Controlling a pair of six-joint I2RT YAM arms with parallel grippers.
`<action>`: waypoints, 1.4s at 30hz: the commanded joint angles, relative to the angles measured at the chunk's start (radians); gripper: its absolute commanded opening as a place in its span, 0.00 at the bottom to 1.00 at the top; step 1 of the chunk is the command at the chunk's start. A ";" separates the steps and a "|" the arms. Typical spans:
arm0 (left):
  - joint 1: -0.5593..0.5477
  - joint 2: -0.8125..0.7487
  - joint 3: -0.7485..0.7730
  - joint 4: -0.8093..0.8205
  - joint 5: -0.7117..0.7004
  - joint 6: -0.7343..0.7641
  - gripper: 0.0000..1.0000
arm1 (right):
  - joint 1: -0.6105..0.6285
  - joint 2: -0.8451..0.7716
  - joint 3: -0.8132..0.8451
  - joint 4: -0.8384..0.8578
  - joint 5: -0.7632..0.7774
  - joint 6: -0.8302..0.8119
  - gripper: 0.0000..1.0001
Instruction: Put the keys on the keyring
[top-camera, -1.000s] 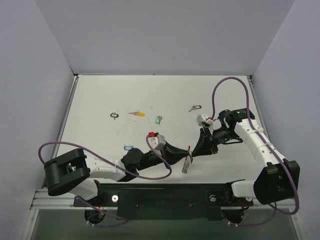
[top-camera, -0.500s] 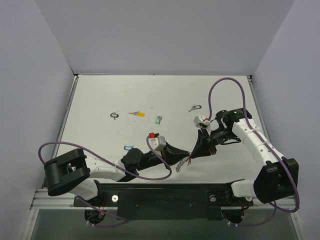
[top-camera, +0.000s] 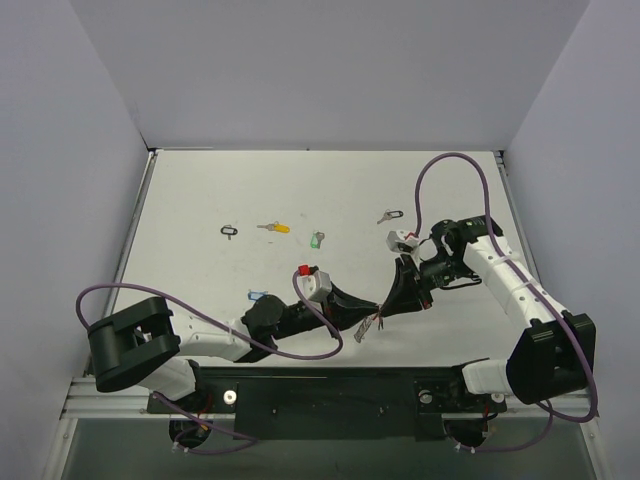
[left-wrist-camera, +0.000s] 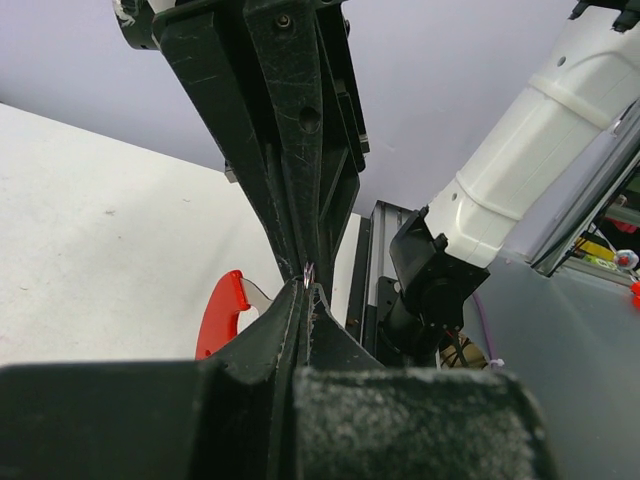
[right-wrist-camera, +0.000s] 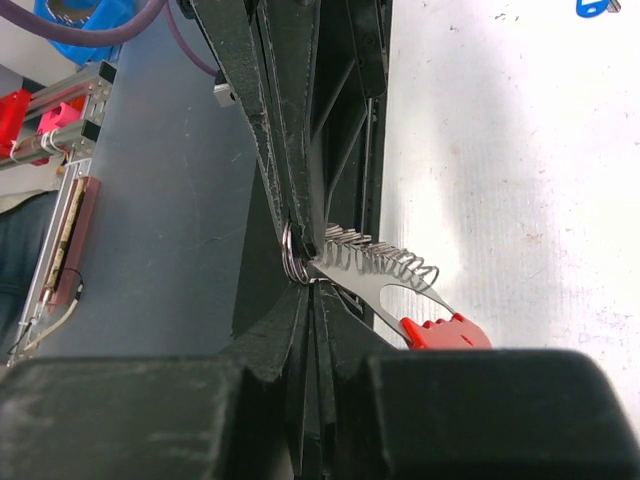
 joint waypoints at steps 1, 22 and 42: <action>0.016 -0.001 0.009 0.245 0.119 -0.028 0.00 | -0.015 -0.009 0.035 -0.013 -0.063 0.046 0.00; 0.071 -0.039 0.000 0.227 0.164 0.012 0.00 | 0.039 0.023 0.017 0.104 -0.046 0.219 0.00; 0.068 0.002 0.014 0.383 0.081 -0.050 0.00 | 0.030 0.008 0.020 0.124 -0.085 0.236 0.20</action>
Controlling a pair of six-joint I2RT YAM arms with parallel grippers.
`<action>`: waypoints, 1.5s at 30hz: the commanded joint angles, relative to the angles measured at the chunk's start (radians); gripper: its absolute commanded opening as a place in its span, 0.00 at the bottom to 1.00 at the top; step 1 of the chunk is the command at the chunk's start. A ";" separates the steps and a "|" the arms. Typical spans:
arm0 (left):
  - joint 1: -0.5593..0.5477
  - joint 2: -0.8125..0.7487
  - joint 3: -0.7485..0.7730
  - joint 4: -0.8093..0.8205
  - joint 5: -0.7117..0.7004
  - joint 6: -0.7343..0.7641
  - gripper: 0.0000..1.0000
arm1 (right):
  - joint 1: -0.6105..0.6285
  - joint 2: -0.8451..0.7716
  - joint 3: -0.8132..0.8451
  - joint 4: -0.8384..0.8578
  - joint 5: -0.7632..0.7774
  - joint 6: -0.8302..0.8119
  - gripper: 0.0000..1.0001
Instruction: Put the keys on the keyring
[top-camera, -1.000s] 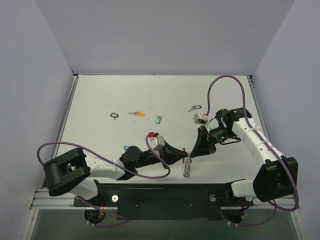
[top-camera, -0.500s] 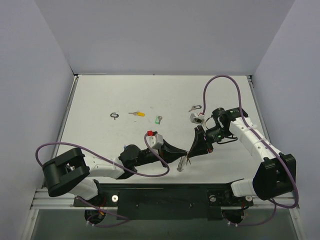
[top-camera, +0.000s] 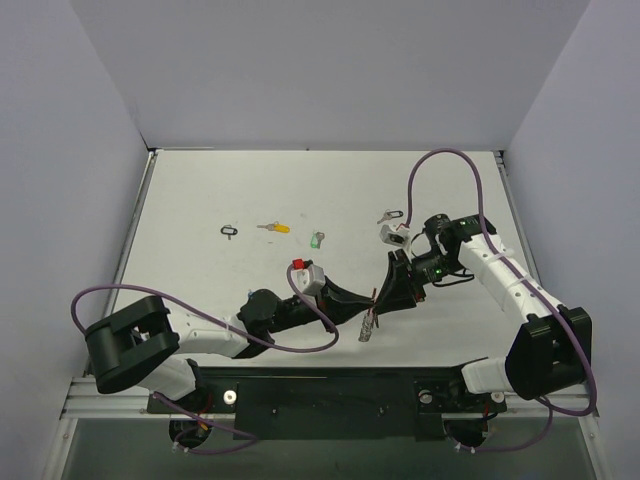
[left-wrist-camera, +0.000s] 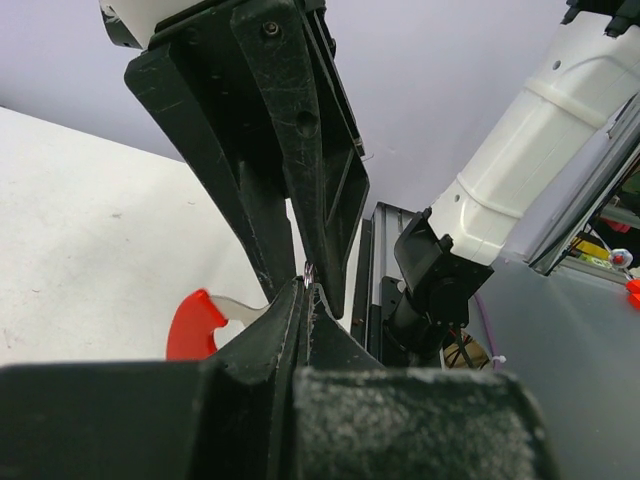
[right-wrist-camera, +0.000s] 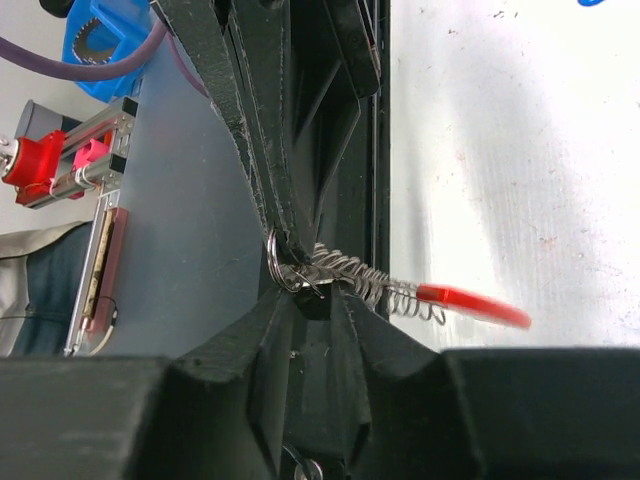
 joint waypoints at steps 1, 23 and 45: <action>-0.004 0.018 0.024 0.367 -0.015 -0.033 0.00 | -0.014 -0.020 0.018 -0.021 -0.060 -0.017 0.23; -0.012 -0.012 0.004 0.303 -0.027 -0.030 0.00 | 0.053 0.010 0.169 -0.478 0.094 -0.698 0.22; -0.023 -0.083 0.037 -0.020 -0.046 0.031 0.12 | 0.057 0.047 0.208 -0.475 0.126 -0.551 0.00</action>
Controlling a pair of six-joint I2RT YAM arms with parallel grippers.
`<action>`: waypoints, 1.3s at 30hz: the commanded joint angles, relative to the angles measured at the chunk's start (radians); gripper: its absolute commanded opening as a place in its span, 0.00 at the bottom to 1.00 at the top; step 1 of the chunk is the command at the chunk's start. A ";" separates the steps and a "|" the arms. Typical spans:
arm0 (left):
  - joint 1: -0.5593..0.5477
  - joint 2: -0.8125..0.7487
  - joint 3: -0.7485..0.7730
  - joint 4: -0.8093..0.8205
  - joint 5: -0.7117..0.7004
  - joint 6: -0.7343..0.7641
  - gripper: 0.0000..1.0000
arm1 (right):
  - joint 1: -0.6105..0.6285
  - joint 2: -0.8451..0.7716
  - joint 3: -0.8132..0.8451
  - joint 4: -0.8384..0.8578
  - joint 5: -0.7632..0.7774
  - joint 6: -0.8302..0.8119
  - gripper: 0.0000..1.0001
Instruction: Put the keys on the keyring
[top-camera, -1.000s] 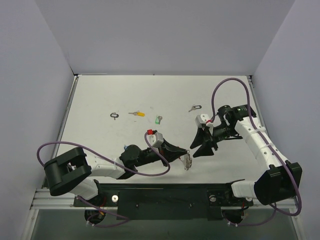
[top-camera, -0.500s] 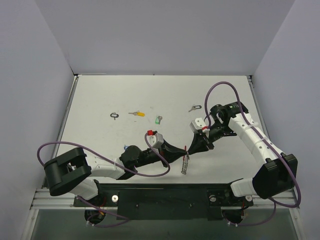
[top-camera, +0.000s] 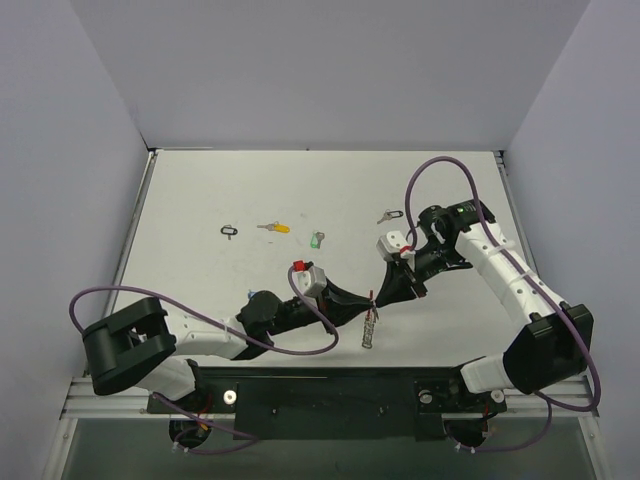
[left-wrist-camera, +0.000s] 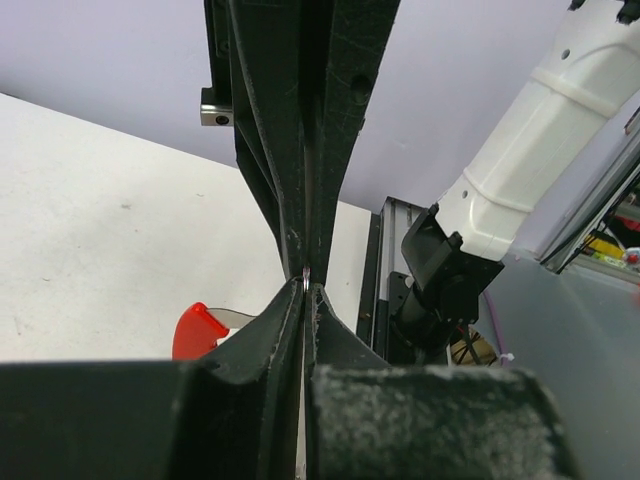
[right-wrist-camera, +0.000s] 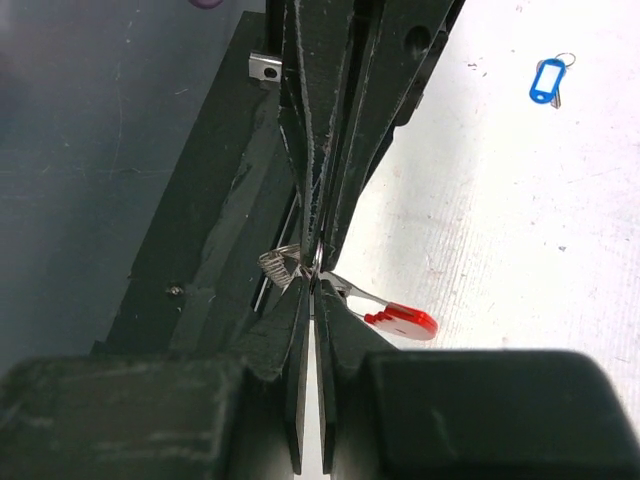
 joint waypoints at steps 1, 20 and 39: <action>-0.007 -0.106 0.047 -0.054 -0.004 0.032 0.14 | 0.004 0.015 0.034 -0.247 0.005 0.043 0.00; -0.022 -0.229 0.288 -0.851 0.019 0.266 0.48 | 0.021 0.016 0.028 -0.115 0.070 0.244 0.00; -0.030 -0.137 0.403 -0.940 0.061 0.348 0.33 | 0.030 0.019 0.025 -0.108 0.074 0.252 0.00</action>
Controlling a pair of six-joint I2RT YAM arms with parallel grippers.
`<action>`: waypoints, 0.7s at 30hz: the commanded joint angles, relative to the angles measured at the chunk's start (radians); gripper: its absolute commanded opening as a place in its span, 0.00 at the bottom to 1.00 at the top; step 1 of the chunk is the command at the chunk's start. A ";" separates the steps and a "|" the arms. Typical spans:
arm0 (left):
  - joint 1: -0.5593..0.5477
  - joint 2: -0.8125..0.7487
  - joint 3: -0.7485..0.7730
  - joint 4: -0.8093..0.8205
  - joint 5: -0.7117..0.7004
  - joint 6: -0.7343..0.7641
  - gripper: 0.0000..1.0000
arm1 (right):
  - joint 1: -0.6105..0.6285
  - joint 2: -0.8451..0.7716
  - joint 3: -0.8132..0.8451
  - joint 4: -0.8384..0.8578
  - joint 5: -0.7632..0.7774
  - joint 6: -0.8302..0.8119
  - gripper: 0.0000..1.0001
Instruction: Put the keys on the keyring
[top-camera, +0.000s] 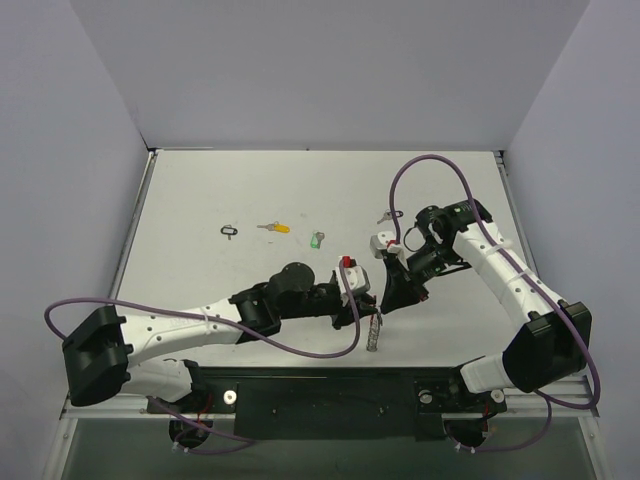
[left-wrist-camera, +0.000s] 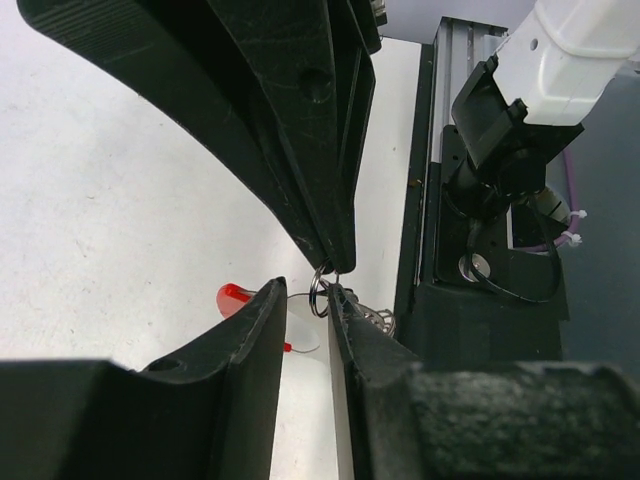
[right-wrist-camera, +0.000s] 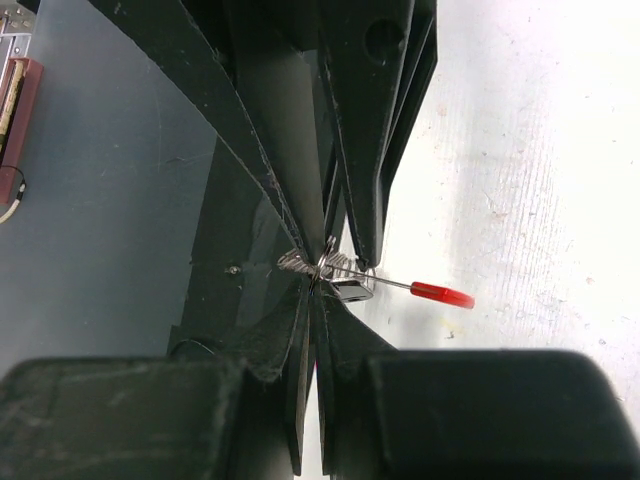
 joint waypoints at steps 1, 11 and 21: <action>-0.004 0.015 0.060 0.016 0.033 0.019 0.28 | 0.011 0.008 0.020 -0.110 -0.020 0.004 0.00; -0.002 0.020 0.068 -0.008 0.076 0.021 0.00 | 0.011 0.010 0.022 -0.111 -0.022 0.007 0.00; -0.002 -0.130 -0.165 0.376 -0.065 -0.111 0.00 | -0.090 -0.057 -0.034 -0.102 -0.085 0.012 0.36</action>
